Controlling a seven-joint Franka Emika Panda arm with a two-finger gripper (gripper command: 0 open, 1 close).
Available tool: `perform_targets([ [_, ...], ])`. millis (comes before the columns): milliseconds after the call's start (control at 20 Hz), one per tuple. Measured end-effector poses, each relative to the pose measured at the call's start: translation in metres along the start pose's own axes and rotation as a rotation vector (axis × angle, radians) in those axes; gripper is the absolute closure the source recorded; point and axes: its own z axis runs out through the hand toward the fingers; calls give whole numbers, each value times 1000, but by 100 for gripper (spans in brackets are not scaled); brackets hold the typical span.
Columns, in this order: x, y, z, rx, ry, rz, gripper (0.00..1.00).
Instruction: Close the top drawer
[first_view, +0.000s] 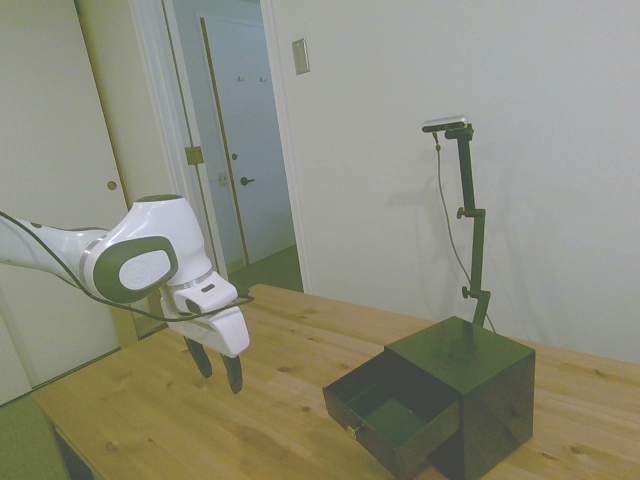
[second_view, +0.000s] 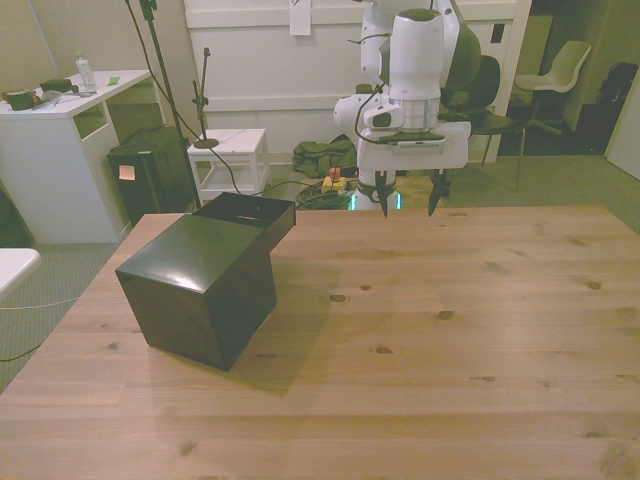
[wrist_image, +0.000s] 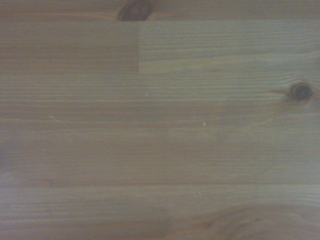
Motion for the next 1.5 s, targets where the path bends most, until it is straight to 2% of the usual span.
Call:
perform_targets([
  [150, 2, 1, 0, 6, -7, 13, 0],
  [450, 17, 25, 7, -4, -15, 201, 0],
  [750, 61, 80, 7, -7, -15, 354, 0],
  [1100, 108, 124, -2, -7, -5, 455, 0],
  [1350, 137, 134, -2, -14, -14, 484, 0],
  [1400, 140, 134, -1, -16, -15, 484, 100],
  [1500, 148, 136, 0, -18, -15, 480, 100],
])
